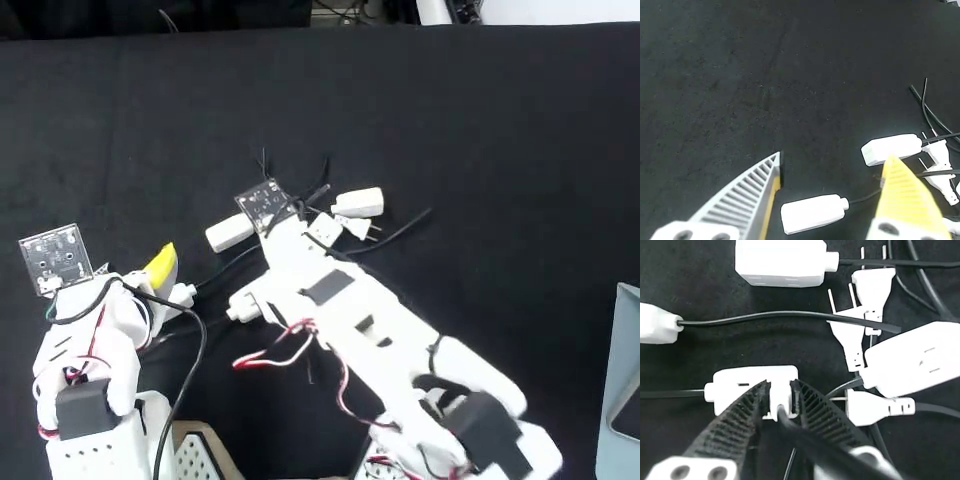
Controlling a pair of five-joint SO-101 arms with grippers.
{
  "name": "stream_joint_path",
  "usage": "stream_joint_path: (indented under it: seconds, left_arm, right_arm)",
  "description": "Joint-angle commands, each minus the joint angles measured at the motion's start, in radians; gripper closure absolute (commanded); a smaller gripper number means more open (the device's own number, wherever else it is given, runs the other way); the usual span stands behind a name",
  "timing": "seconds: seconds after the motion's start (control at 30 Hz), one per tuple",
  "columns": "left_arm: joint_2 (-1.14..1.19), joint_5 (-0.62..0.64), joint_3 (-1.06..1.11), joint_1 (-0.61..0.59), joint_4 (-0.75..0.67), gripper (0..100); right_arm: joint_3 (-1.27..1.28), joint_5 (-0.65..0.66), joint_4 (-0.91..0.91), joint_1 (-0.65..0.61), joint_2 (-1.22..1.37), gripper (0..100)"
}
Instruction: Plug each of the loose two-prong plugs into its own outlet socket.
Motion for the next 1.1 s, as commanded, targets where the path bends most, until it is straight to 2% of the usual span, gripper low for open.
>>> stream_joint_path:
  seconds: [0.0, 0.3, 0.47, 0.67, 0.8, 0.93, 1.07]
  left_arm:
    - [0.002, -0.002, -0.005, -0.007, -0.005, 68]
    - [0.002, -0.005, -0.005, -0.007, -0.005, 68]
    - [0.002, -0.005, -0.005, -0.007, -0.005, 68]
    - [0.002, -0.005, -0.005, -0.007, -0.005, 68]
    - [0.002, -0.005, -0.005, -0.007, -0.005, 68]
    - [0.002, -0.005, -0.005, -0.007, -0.005, 68]
    - [0.002, -0.005, -0.005, -0.007, -0.005, 68]
  right_arm:
    - [-0.054, -0.003, -0.005, -0.012, 0.091, 98.7]
    - [-0.07, -0.003, 0.002, -0.011, 0.104, 98.7]
    - [-0.085, 0.011, 0.014, 0.003, -0.024, 98.7]
    - [-0.194, 0.038, 0.144, 0.097, -0.219, 98.7]
    - [-0.332, 0.038, 0.209, 0.16, -0.228, 98.7]
    - [-0.446, 0.034, 0.192, 0.224, -0.166, 98.6]
    - [-0.503, 0.032, 0.055, 0.299, -0.056, 98.6]
